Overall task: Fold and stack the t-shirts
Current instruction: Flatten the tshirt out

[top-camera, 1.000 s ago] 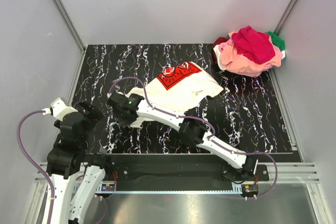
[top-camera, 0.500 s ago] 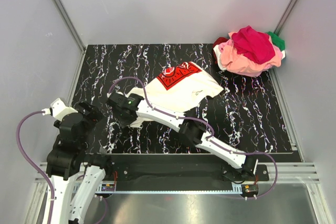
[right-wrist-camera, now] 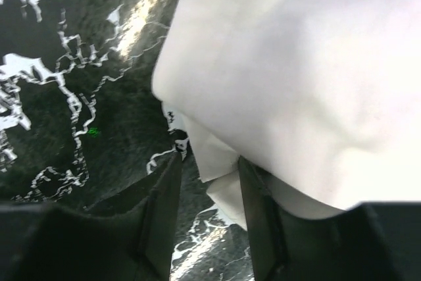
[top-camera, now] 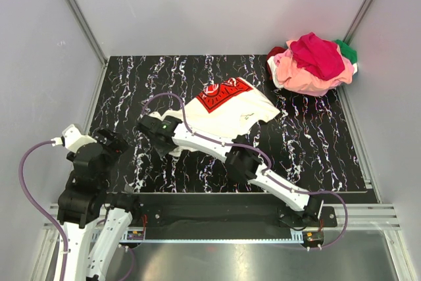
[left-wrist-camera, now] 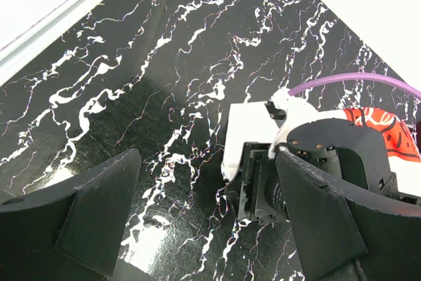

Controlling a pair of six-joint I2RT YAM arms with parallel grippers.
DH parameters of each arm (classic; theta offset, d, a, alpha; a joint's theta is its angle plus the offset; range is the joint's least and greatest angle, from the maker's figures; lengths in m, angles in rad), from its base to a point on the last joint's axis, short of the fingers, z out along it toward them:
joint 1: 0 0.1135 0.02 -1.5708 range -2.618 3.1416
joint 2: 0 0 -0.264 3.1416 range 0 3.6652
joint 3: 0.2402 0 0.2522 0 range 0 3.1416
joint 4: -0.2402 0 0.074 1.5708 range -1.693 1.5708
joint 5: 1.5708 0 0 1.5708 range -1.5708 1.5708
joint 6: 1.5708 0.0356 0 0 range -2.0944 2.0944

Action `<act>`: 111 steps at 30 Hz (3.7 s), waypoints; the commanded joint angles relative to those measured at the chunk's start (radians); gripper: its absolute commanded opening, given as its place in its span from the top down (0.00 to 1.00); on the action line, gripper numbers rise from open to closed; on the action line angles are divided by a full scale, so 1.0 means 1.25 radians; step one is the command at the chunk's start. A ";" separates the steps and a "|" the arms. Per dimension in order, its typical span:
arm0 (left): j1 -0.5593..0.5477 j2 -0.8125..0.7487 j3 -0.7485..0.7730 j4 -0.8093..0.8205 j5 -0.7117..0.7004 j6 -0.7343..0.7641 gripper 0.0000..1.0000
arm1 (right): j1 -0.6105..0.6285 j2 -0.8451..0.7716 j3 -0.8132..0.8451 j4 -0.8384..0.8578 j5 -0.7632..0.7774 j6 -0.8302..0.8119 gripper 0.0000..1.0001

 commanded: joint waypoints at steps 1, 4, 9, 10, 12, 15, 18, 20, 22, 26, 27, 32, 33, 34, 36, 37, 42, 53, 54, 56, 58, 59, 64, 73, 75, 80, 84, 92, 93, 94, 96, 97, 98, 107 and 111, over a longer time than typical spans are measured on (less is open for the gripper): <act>0.002 0.008 -0.007 0.045 0.005 0.015 0.09 | -0.029 0.143 -0.014 -0.139 0.065 -0.015 0.55; 0.002 0.012 -0.005 0.046 0.005 0.016 0.09 | -0.030 0.176 0.007 -0.156 0.071 -0.016 0.65; 0.002 0.011 -0.009 0.051 0.009 0.020 0.09 | -0.029 0.191 -0.037 -0.139 0.067 -0.022 0.83; 0.003 0.013 -0.009 0.052 0.009 0.019 0.09 | -0.028 0.193 -0.038 -0.137 0.063 -0.022 0.91; 0.003 0.014 -0.009 0.053 0.010 0.021 0.09 | -0.029 0.191 -0.038 -0.133 0.056 -0.020 0.97; 0.006 0.017 -0.009 0.056 0.014 0.025 0.09 | -0.028 0.163 -0.032 -0.129 0.058 -0.029 1.00; 0.007 0.023 -0.010 0.061 0.021 0.031 0.09 | -0.034 0.098 0.034 -0.156 0.071 -0.044 1.00; 0.007 0.033 -0.010 0.062 0.030 0.035 0.09 | -0.050 0.011 0.083 -0.180 0.060 -0.041 1.00; 0.007 0.039 -0.010 0.066 0.037 0.038 0.10 | -0.084 -0.074 0.111 -0.175 0.064 -0.033 1.00; 0.007 0.057 -0.004 0.090 0.098 0.068 0.12 | -0.173 -0.352 0.044 -0.181 0.112 -0.031 1.00; 0.007 0.078 0.002 0.091 0.115 0.073 0.13 | -0.212 -0.395 0.025 -0.186 0.118 -0.031 1.00; 0.006 0.172 0.047 0.116 0.221 0.085 0.17 | -0.340 -0.665 -0.164 -0.177 0.121 -0.034 1.00; 0.006 0.214 0.051 0.124 0.243 0.088 0.17 | -0.365 -0.693 -0.186 -0.183 0.121 -0.034 1.00; -0.001 0.241 0.057 0.144 0.269 0.092 0.18 | -0.397 -0.715 -0.210 -0.194 0.126 -0.037 1.00; -0.049 0.327 0.064 0.153 0.305 0.091 0.20 | -0.430 -0.780 -0.289 -0.204 0.180 -0.037 1.00; -0.081 0.356 0.077 0.158 0.295 0.089 0.20 | -0.471 -0.802 -0.323 -0.198 0.190 -0.033 1.00; -0.323 0.539 0.096 0.209 0.197 0.073 0.20 | -0.567 -0.922 -0.533 -0.136 0.159 -0.038 1.00; -0.466 0.752 0.072 0.301 0.171 0.003 0.18 | -0.668 -0.974 -0.653 -0.091 0.136 -0.064 1.00; -0.468 0.748 0.045 0.307 0.182 -0.006 0.19 | -0.689 -0.975 -0.654 -0.088 0.126 -0.069 1.00; -0.480 0.731 0.011 0.329 0.204 -0.040 0.20 | -0.735 -0.974 -0.653 -0.082 0.104 -0.082 1.00; -0.510 0.702 -0.032 0.344 0.203 -0.069 0.20 | -0.761 -0.974 -0.655 -0.072 0.093 -0.091 1.00; -0.518 0.697 -0.042 0.348 0.199 -0.077 0.20 | -0.766 -0.974 -0.658 -0.069 0.083 -0.093 1.00; -0.544 0.727 -0.079 0.359 0.183 -0.109 0.20 | -0.776 -0.962 -0.674 -0.053 0.055 -0.091 1.00; -0.544 0.846 -0.058 0.399 0.149 -0.105 0.26 | -0.786 -0.955 -0.678 -0.044 0.047 -0.097 1.00; -0.544 0.876 -0.044 0.399 0.132 -0.105 0.28 | -0.787 -0.952 -0.680 -0.042 0.045 -0.097 1.00; -0.543 0.908 -0.030 0.424 0.098 -0.094 0.37 | -0.787 -0.943 -0.678 -0.040 0.042 -0.101 1.00; -0.542 0.919 -0.015 0.440 0.096 -0.084 0.39 | -0.787 -0.938 -0.676 -0.040 0.038 -0.102 1.00; -0.543 0.856 -0.045 0.451 0.115 -0.106 0.35 | -0.787 -0.935 -0.679 -0.039 0.025 -0.104 1.00; -0.543 0.846 -0.048 0.449 0.116 -0.112 0.34 | -0.787 -0.933 -0.676 -0.039 0.024 -0.103 1.00; -0.543 0.837 -0.053 0.440 0.123 -0.127 0.34 | -0.787 -0.932 -0.678 -0.039 0.022 -0.104 1.00; -0.543 0.808 -0.080 0.457 0.134 -0.149 0.34 | -0.787 -0.932 -0.676 -0.037 0.022 -0.103 1.00; -0.543 0.800 -0.091 0.467 0.139 -0.153 0.34 | -0.788 -0.932 -0.679 -0.036 0.020 -0.103 1.00; -0.543 0.795 -0.097 0.473 0.139 -0.152 0.33 | -0.787 -0.931 -0.680 -0.035 0.022 -0.103 1.00; -0.543 0.869 -0.079 0.482 0.109 -0.132 0.40 | -0.787 -0.922 -0.676 -0.036 0.017 -0.104 1.00; -0.537 0.897 -0.066 0.494 0.095 -0.122 0.47 | -0.787 -0.921 -0.682 -0.034 0.014 -0.103 1.00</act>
